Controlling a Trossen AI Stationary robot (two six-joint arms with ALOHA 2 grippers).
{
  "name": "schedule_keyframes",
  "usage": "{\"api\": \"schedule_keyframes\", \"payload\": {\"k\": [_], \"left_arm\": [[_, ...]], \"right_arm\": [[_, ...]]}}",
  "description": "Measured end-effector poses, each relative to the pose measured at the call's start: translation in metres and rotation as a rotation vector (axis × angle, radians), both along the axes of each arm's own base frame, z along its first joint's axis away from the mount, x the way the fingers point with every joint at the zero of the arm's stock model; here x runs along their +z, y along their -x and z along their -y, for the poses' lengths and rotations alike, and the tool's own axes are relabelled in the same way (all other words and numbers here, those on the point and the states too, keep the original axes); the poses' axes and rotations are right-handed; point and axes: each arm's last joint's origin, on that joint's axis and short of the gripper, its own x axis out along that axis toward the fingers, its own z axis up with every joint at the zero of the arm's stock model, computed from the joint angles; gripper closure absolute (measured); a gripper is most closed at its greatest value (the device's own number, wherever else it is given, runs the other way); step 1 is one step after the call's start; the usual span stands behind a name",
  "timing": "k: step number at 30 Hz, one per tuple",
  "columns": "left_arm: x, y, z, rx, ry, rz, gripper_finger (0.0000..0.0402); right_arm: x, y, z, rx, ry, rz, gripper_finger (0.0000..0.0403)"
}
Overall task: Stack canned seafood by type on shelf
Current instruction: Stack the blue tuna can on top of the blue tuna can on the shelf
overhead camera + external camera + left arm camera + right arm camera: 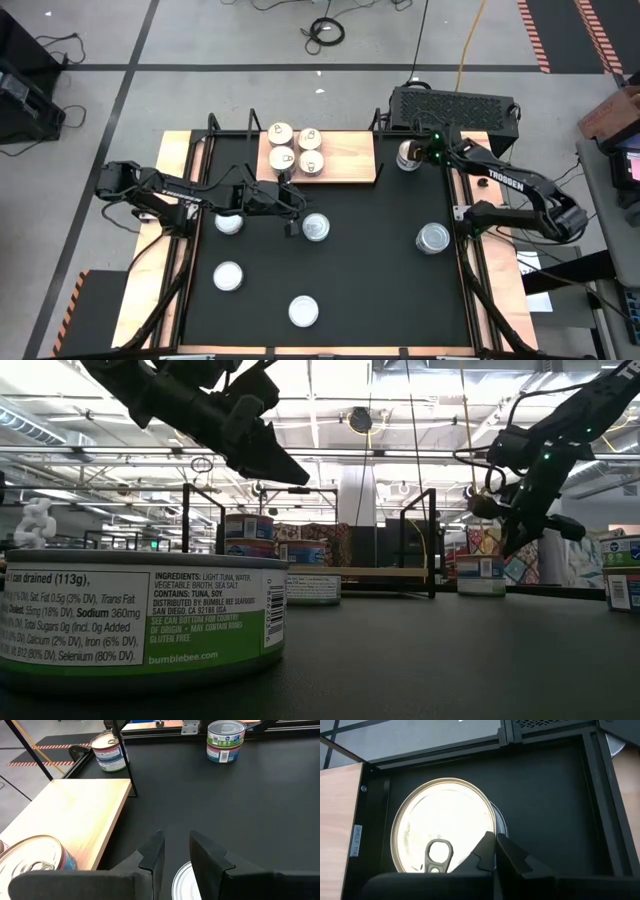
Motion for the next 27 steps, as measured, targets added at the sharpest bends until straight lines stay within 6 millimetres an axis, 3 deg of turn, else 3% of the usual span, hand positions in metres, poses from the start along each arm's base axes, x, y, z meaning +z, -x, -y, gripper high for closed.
{"api": "schedule_keyframes", "payload": {"k": [27], "left_arm": [[0.000,0.000,0.000,0.009,0.021,0.004,0.0309]], "right_arm": [[0.037,0.010,-0.018,0.019,0.176,0.148,0.0402]]}}
